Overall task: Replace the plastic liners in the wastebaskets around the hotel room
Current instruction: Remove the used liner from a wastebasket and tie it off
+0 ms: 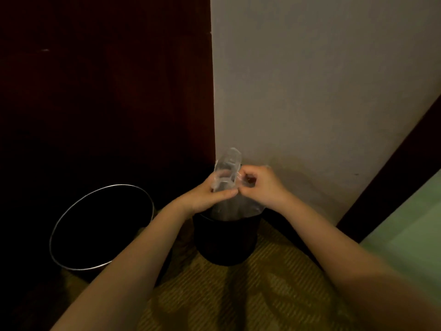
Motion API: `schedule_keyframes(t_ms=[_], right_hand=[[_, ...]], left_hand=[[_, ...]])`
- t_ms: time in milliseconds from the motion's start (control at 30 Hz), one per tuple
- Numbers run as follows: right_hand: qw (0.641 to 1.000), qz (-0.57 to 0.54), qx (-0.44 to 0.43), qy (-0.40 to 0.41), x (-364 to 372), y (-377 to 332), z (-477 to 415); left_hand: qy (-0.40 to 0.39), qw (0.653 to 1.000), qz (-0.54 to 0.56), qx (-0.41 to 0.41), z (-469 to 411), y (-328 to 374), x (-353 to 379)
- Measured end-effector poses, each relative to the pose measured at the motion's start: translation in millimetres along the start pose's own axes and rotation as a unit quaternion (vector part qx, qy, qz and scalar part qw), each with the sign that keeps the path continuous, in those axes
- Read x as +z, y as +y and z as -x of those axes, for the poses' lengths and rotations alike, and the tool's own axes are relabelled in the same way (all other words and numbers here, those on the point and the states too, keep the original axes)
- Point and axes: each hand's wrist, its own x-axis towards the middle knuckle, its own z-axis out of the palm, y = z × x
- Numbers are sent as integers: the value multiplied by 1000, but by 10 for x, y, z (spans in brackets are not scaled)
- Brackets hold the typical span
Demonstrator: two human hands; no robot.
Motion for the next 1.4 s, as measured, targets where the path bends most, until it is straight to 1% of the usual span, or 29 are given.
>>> schedule_keyframes(t_ms=[67, 200, 233, 300, 333, 367, 433, 500, 533, 600, 633, 700, 733, 767, 833, 900, 1033, 1133, 1200, 1233, 1300, 1400], right_hand=[[1000, 19, 7, 7, -25, 39, 19], [997, 64, 30, 8, -61, 115, 82], [997, 69, 31, 10, -48, 122, 99], [996, 81, 40, -4, -33, 133, 154], [995, 88, 44, -16, -12, 147, 180], [994, 96, 48, -29, 16, 160, 206], [990, 117, 56, -52, 81, 189, 248], [986, 132, 62, -78, 145, 188, 263], [985, 134, 65, -90, 171, 185, 264], [982, 139, 73, -105, 195, 185, 276], [982, 138, 79, -105, 189, 190, 286], [983, 142, 87, -81, 164, 235, 317], [983, 151, 86, -60, 144, 278, 338], [982, 165, 81, -37, 119, 324, 359], [977, 200, 77, -1, 62, 410, 392], [971, 216, 99, 20, 12, 469, 410], [968, 119, 220, 10, -53, 505, 412], [962, 108, 249, -4, -112, 506, 439], [963, 84, 257, -8, -145, 534, 466], [965, 60, 257, 0, -155, 534, 473], [965, -22, 260, 30, -159, 484, 450], [941, -159, 282, 94, -116, 382, 297]], left_hand=[[61, 997, 25, 35, -51, 63, 65], [201, 978, 59, -4, -109, 59, 109], [230, 969, 86, -11, -132, 58, 110], [282, 939, 193, -27, -208, 104, 126], [291, 922, 254, -29, -235, 164, 136], [285, 909, 304, -22, -274, 219, 146], [247, 908, 338, 3, -331, 302, 196], [206, 928, 309, 25, -350, 371, 287], [189, 942, 276, 33, -339, 420, 346], [173, 959, 221, 44, -338, 456, 433], [193, 958, 207, 44, -350, 435, 449], [284, 943, 167, 49, -363, 323, 413], [329, 935, 119, 51, -356, 251, 366], [357, 931, 63, 44, -345, 183, 315], [386, 922, -32, 8, -305, 77, 211], [393, 916, -83, -12, -272, 1, 130], [410, 903, -123, -21, -262, -158, 65], [416, 897, -142, -45, -261, -302, 4], [392, 903, -168, -60, -266, -388, -27], [376, 907, -178, -67, -270, -419, -35], [347, 916, -186, -75, -270, -434, -24], [304, 933, -178, -67, -258, -434, -5]])
